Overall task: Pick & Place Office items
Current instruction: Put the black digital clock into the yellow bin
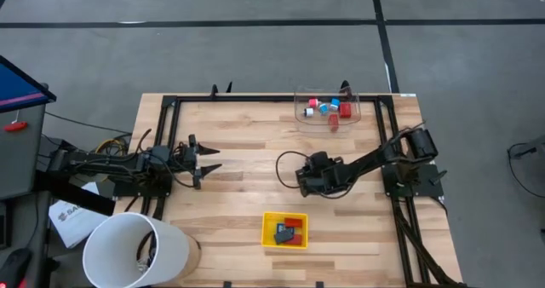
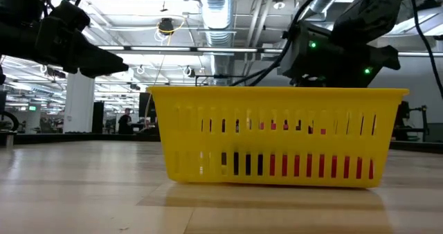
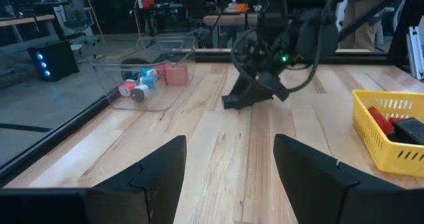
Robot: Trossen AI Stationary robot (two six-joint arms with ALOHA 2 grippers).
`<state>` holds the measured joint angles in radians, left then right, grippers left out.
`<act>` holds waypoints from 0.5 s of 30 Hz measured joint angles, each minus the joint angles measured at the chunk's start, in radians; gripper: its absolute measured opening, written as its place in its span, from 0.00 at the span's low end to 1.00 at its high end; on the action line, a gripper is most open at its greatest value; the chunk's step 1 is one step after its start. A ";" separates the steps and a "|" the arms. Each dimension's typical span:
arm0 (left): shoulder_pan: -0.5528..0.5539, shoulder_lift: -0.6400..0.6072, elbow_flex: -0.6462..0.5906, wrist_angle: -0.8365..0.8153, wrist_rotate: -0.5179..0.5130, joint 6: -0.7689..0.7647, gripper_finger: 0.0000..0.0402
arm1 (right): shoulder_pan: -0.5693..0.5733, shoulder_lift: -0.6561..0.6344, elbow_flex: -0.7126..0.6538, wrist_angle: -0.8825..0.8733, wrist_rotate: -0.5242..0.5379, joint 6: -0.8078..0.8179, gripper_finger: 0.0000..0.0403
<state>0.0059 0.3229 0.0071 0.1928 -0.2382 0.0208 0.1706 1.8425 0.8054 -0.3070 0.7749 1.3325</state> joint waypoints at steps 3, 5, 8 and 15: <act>0.000 0.001 0.000 0.007 0.000 0.000 0.56 | 0.001 0.031 0.002 0.015 0.025 0.013 0.61; 0.000 0.004 0.000 0.011 0.000 0.000 0.56 | 0.001 0.040 0.003 0.013 0.023 0.036 0.60; 0.000 0.006 0.000 0.012 0.000 0.000 0.56 | 0.000 0.041 0.003 0.000 0.017 0.041 0.57; 0.000 0.006 0.000 0.012 0.000 0.000 0.56 | 0.011 0.016 0.000 -0.017 0.003 0.040 0.35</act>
<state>0.0059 0.3294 0.0071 0.2046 -0.2382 0.0208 0.1816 1.8586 0.8059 -0.3245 0.7784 1.3722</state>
